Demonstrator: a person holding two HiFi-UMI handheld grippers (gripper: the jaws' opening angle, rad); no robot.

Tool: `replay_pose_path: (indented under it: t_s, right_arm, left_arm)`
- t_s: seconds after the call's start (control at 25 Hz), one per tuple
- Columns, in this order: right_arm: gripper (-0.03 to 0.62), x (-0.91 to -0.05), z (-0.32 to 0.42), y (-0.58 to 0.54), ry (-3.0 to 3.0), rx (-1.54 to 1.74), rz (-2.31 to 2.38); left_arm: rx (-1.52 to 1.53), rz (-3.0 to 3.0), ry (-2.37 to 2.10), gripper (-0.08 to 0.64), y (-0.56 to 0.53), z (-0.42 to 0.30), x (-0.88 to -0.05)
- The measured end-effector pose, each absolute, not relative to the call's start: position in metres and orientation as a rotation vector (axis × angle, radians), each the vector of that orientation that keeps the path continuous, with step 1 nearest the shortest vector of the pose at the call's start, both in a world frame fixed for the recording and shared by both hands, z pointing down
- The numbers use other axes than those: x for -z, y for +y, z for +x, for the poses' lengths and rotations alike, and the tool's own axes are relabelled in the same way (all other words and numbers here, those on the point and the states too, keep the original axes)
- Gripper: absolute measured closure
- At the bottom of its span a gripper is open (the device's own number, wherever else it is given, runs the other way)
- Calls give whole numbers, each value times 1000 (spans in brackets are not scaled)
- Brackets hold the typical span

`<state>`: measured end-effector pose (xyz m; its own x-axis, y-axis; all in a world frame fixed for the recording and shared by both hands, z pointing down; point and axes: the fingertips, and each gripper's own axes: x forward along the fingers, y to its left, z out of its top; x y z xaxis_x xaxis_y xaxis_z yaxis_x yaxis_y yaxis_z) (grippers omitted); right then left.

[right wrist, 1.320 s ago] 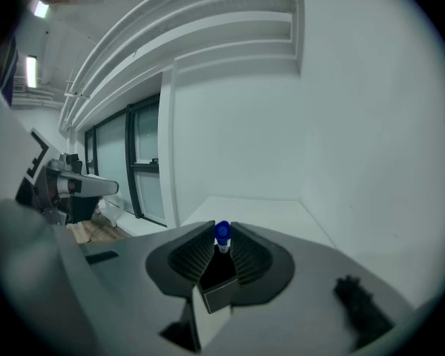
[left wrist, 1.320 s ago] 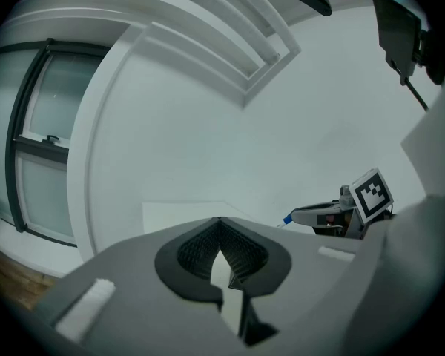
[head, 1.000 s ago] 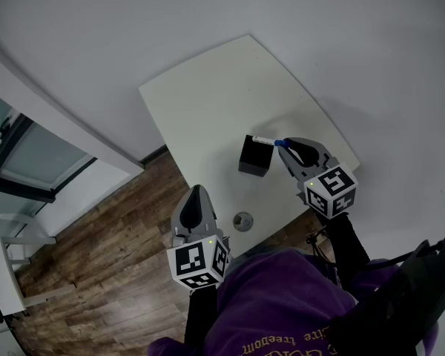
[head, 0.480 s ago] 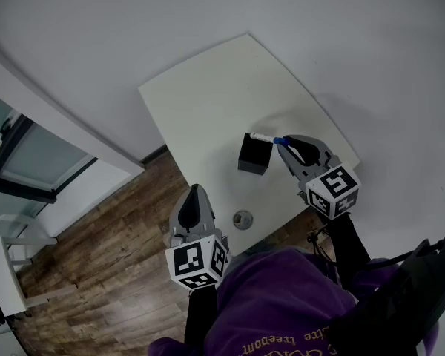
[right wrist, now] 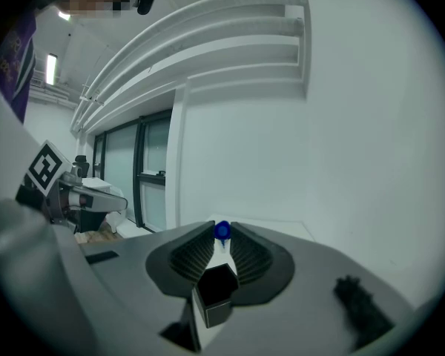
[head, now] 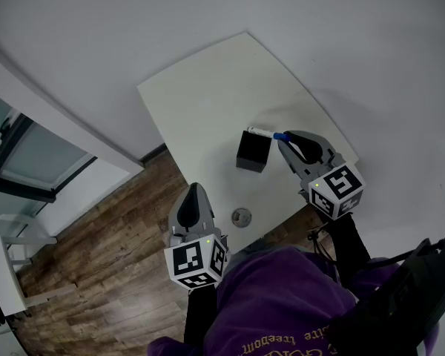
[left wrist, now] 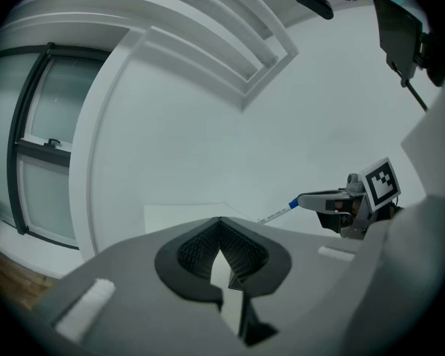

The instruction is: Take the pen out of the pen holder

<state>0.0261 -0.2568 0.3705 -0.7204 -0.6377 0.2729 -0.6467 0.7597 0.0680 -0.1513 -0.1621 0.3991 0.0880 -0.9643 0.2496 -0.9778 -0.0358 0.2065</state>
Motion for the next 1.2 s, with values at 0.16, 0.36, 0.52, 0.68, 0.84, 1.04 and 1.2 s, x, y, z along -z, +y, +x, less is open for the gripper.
replay_pose_path:
  t_s: [0.16, 0.36, 0.52, 0.68, 0.84, 1.04, 1.2]
  right_arm:
    - [522, -366, 27, -256, -2683, -32, 1007]
    - [522, -360, 29, -255, -2693, -17, 1023]
    - [522, -352, 31, -256, -2703, 5, 1047]
    - [522, -347, 31, -257, -2708, 16, 1060]
    - [522, -341, 31, -257, -2718, 33, 1068]
    - [522, -333, 32, -258, -2733, 53, 1087]
    - [522, -328, 33, -259, -2737, 69, 1095]
  left_arm:
    - [-56, 2056, -1928, 554, -162, -151, -397]
    - [-51, 2060, -1927, 554, -161, -151, -396]
    - [-51, 2061, -1926, 555, -162, -151, -395]
    - [-48, 2061, -1927, 554, -162, -152, -394]
    - [-35, 2074, -1932, 554, -163, -151, -388]
    - [-18, 2082, -1934, 554, -165, -151, -382]
    - [-7, 2090, -1933, 555, -166, -149, -378]
